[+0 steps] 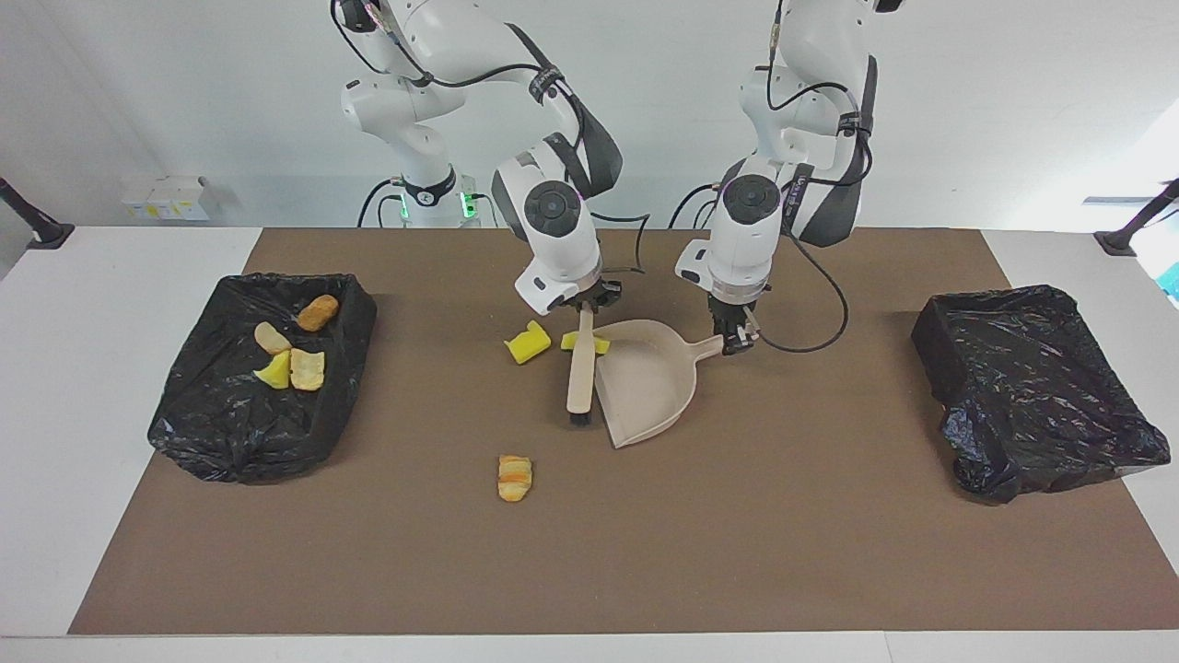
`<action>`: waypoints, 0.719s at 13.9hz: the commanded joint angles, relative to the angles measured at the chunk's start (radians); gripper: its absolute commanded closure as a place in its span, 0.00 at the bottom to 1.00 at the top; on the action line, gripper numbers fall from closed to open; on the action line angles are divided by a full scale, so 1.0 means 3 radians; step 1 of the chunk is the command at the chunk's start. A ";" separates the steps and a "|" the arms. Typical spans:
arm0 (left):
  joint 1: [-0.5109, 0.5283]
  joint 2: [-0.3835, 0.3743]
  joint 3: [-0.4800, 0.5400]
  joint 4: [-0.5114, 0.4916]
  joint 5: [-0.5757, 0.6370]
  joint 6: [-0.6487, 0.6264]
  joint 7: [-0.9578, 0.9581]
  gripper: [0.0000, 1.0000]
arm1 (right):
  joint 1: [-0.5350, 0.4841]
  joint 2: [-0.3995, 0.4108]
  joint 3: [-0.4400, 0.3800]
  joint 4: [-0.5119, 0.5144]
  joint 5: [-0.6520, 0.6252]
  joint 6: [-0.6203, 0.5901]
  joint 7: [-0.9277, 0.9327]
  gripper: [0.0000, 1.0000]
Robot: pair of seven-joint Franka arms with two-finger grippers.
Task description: Sweep and dump trash in bin
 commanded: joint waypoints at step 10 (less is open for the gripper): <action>-0.0149 -0.0140 0.0010 -0.0131 0.0059 -0.0078 0.0060 1.00 | -0.0582 -0.0075 -0.0025 0.0202 -0.1593 -0.0557 -0.1085 1.00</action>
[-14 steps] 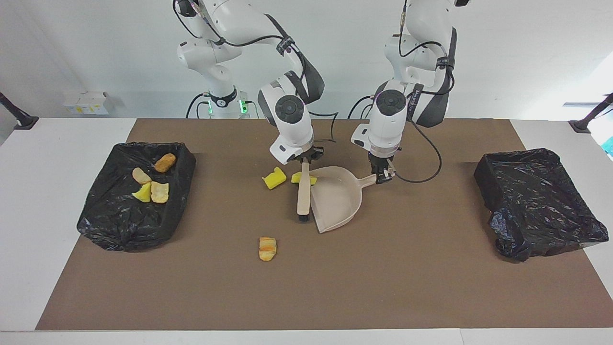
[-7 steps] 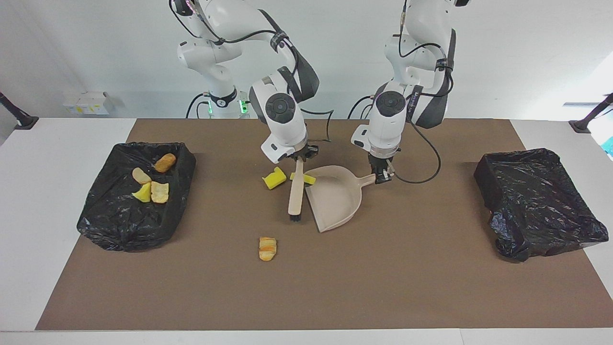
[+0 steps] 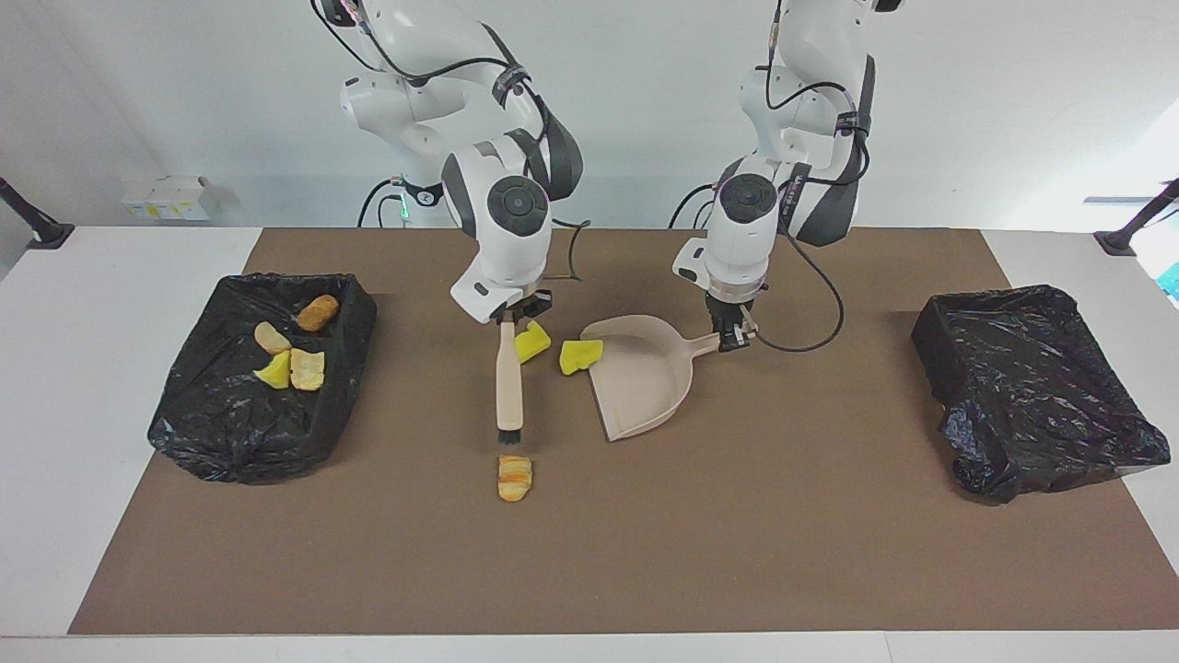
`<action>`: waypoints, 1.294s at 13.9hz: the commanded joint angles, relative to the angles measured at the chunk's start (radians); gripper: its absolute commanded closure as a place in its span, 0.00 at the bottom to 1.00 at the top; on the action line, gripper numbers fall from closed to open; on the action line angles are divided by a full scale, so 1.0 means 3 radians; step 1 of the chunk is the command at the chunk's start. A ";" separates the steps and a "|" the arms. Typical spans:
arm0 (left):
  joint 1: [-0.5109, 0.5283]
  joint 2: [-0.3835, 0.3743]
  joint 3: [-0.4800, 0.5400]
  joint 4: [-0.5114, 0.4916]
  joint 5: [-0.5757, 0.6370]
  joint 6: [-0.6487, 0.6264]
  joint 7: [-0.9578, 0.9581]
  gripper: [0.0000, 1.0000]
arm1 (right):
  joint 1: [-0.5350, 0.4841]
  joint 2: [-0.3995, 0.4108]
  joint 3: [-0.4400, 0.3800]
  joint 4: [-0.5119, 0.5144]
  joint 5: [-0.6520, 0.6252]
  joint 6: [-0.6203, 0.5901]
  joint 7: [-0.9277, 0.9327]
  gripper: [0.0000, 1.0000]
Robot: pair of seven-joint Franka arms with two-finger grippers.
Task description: Sweep and dump trash in bin
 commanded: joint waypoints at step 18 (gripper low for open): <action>-0.0532 -0.0404 0.0000 -0.0244 0.0191 -0.0917 -0.1519 1.00 | -0.0357 0.0907 0.0049 0.0788 -0.0383 0.0701 -0.1635 1.00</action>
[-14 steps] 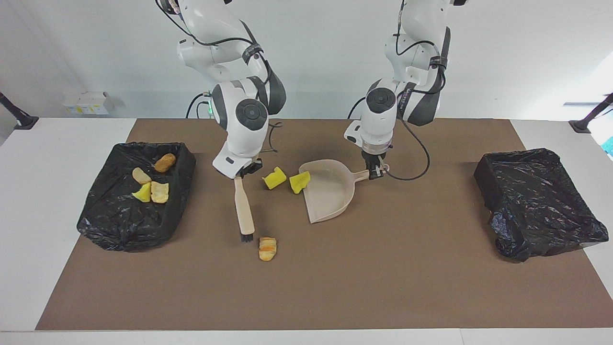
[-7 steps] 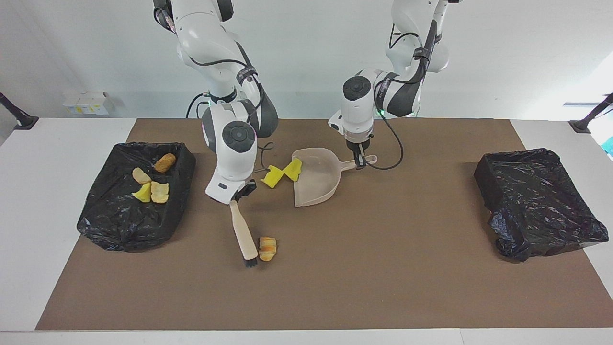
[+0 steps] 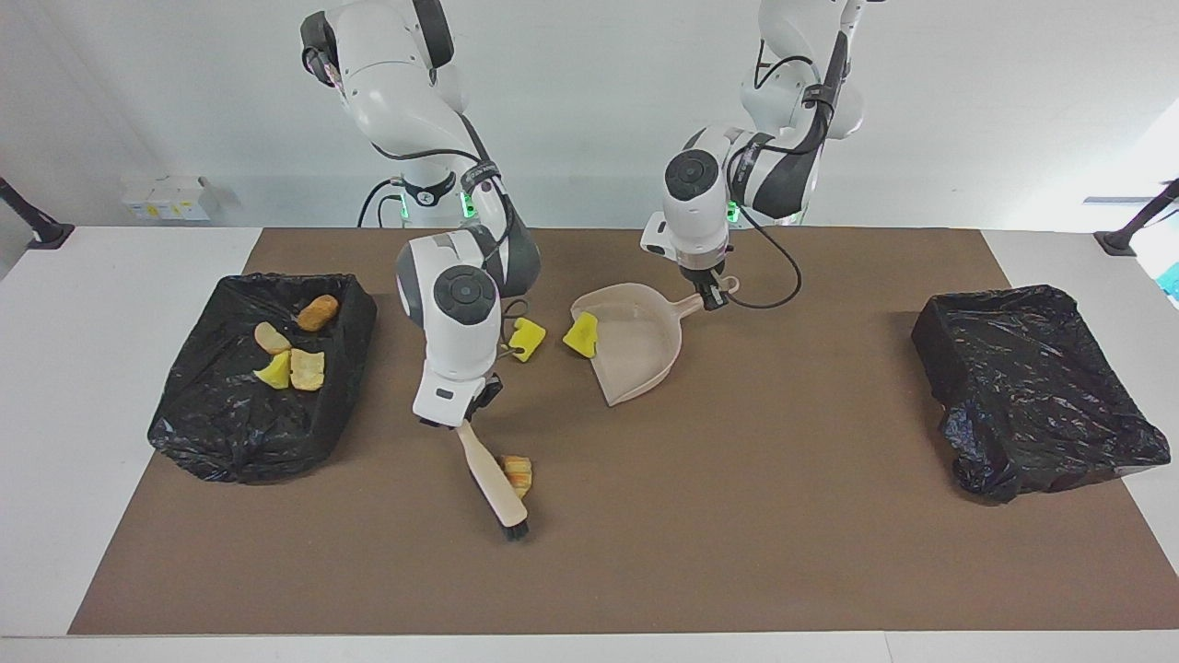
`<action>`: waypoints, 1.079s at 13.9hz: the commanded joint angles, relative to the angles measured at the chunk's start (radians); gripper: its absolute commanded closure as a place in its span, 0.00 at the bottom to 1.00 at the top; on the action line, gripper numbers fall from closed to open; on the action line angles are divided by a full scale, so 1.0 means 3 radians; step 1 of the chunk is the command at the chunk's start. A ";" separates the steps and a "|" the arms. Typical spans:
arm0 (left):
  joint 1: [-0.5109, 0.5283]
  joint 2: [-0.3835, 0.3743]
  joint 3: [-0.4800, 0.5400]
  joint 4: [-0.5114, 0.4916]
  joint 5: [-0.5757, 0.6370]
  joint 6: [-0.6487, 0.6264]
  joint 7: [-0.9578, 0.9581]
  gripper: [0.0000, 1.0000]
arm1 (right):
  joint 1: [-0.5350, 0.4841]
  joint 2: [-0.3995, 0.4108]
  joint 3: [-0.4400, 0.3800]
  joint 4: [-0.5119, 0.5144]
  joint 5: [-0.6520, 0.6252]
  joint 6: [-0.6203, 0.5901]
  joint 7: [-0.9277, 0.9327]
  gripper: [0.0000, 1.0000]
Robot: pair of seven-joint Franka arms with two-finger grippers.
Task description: Sweep and dump trash in bin
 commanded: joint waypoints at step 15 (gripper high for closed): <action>-0.0054 -0.0243 0.0025 -0.0315 0.0077 -0.0048 -0.0296 1.00 | 0.0698 -0.0950 0.0357 -0.1099 0.1483 -0.0763 0.0562 1.00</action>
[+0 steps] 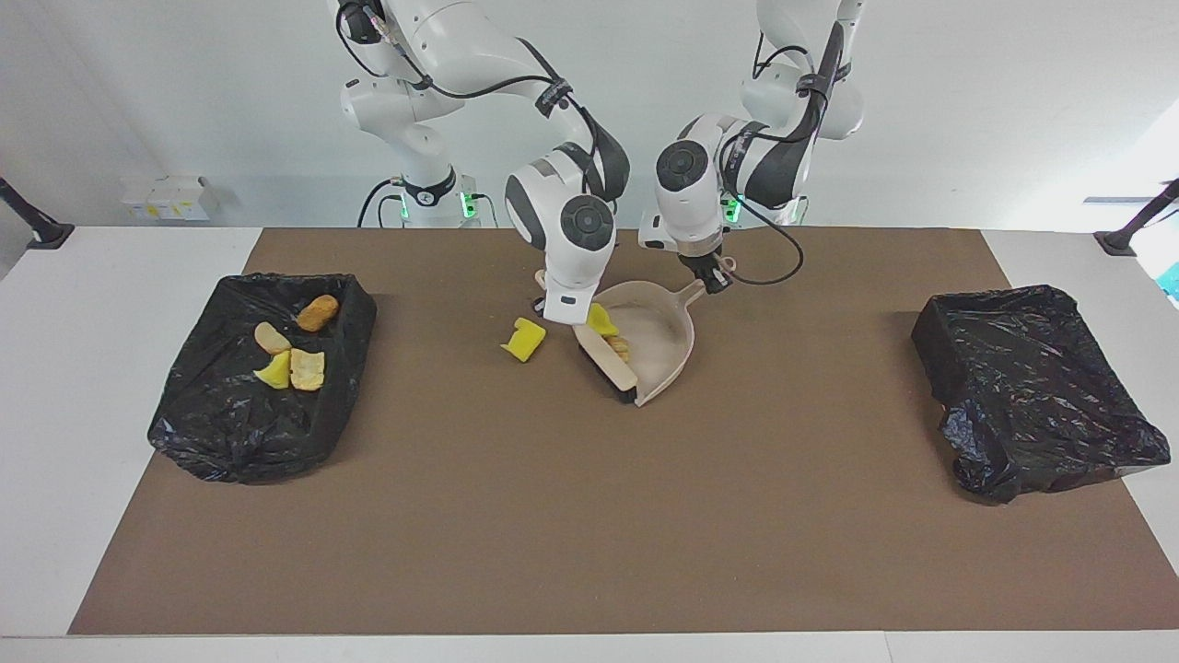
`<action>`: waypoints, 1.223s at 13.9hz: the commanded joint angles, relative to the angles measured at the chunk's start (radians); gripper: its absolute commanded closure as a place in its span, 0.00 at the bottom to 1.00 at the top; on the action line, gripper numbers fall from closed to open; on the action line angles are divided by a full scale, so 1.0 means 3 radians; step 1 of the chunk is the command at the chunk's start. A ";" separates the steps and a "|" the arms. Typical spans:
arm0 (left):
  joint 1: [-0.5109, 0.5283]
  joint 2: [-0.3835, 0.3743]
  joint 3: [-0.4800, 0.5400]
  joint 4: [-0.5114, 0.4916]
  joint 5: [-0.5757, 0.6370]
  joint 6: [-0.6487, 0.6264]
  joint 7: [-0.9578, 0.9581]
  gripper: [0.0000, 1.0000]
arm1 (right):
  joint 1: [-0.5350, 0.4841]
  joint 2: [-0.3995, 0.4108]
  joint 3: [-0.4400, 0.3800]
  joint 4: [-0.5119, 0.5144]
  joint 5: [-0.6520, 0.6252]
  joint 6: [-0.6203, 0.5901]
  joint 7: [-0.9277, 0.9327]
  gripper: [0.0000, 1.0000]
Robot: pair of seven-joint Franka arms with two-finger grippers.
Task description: Sweep and dump trash in bin
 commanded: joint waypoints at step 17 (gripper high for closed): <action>-0.0100 -0.0177 0.0027 -0.0279 0.0083 0.0318 0.0696 1.00 | -0.1074 -0.1620 -0.0007 -0.1865 -0.0112 0.0029 0.0530 1.00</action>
